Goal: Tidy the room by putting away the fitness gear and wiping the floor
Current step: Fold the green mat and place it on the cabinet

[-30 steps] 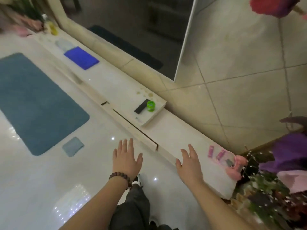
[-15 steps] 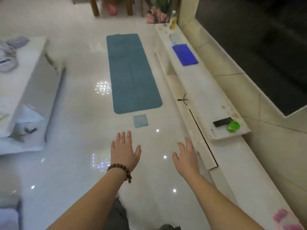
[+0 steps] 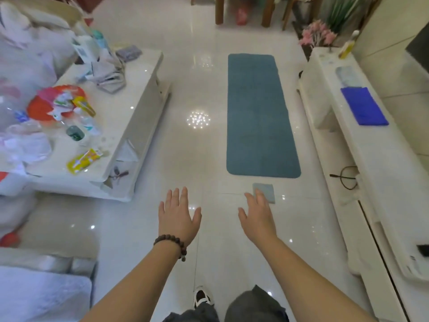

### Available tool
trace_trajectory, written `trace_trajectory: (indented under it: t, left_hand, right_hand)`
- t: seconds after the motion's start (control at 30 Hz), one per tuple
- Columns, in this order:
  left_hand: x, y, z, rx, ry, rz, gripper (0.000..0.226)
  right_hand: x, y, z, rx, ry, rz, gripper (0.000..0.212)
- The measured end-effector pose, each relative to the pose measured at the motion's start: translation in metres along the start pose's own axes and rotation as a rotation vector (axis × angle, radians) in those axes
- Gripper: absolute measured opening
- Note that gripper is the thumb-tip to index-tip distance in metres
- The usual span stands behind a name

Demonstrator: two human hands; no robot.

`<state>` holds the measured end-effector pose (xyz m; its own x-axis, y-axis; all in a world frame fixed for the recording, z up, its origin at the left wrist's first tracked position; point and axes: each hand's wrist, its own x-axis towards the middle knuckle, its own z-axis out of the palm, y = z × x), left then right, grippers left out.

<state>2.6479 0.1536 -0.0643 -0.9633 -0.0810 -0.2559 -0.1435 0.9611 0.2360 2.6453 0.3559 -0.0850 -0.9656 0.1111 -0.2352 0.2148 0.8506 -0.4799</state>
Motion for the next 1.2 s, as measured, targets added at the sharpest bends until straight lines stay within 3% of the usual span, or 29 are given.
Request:
trace_trajectory:
  t: [0.3, 0.53, 0.8, 1.2]
  left_hand:
    - [0.136, -0.025, -0.019, -0.047, -0.027, -0.036, 0.068]
    - [0.307, -0.007, -0.044, -0.01, -0.028, 0.011, 0.068]
    - [0.509, 0.02, -0.119, 0.048, 0.019, 0.08, 0.069]
    - [0.733, 0.038, -0.166, 0.078, -0.115, 0.286, 0.069]
  right_hand:
    - [0.126, -0.043, 0.012, -0.037, -0.014, 0.025, 0.049]
    - [0.294, -0.062, 0.005, -0.043, 0.009, 0.063, 0.049]
    - [0.477, -0.113, -0.043, 0.003, 0.035, 0.081, 0.047]
    - [0.66, -0.171, -0.048, 0.011, 0.05, 0.242, 0.049]
